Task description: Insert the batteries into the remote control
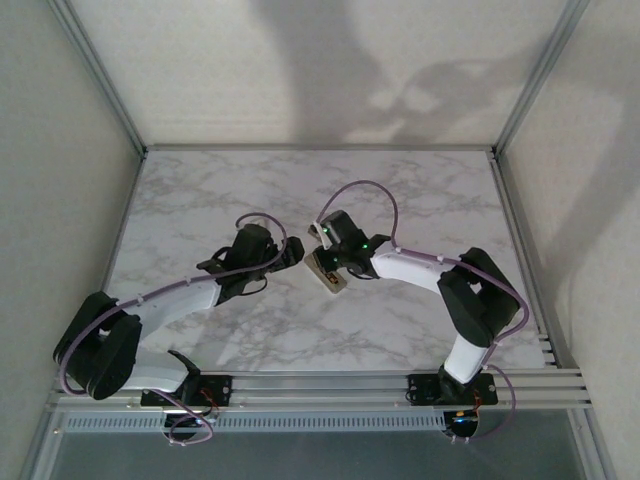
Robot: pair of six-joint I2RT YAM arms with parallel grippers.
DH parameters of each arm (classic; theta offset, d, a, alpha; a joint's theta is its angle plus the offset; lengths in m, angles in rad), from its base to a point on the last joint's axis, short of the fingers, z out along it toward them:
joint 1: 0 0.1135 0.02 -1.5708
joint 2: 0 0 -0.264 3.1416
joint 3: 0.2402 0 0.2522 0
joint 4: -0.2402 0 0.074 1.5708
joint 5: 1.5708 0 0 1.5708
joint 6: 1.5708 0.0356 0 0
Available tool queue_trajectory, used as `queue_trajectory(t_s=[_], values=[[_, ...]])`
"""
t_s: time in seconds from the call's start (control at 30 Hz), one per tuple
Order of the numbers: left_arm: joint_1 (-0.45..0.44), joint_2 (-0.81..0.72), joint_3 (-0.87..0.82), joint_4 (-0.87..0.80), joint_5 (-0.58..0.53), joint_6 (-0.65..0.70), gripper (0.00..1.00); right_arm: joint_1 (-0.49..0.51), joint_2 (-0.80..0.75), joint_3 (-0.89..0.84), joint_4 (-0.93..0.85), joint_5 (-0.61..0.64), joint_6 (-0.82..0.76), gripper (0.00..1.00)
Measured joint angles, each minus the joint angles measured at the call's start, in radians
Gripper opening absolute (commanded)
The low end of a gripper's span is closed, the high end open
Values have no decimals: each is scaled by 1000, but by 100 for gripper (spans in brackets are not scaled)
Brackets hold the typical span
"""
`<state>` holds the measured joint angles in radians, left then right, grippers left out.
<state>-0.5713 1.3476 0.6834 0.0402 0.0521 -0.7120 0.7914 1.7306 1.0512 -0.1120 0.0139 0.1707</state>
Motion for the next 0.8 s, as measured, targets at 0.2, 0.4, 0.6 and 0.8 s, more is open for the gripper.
queue_trajectory(t_s=[0.2, 0.4, 0.6, 0.8], values=[[0, -6, -11, 0, 0, 0, 99, 2, 16, -16, 38, 9, -26, 17], [1, -6, -13, 1, 1, 0, 100, 2, 16, -27, 42, 29, -37, 16], [5, -6, -30, 2, 4, 0, 100, 2, 16, -41, 42, 48, -53, 16], [6, -6, -31, 2, 4, 0, 100, 2, 16, -43, 42, 54, -56, 17]])
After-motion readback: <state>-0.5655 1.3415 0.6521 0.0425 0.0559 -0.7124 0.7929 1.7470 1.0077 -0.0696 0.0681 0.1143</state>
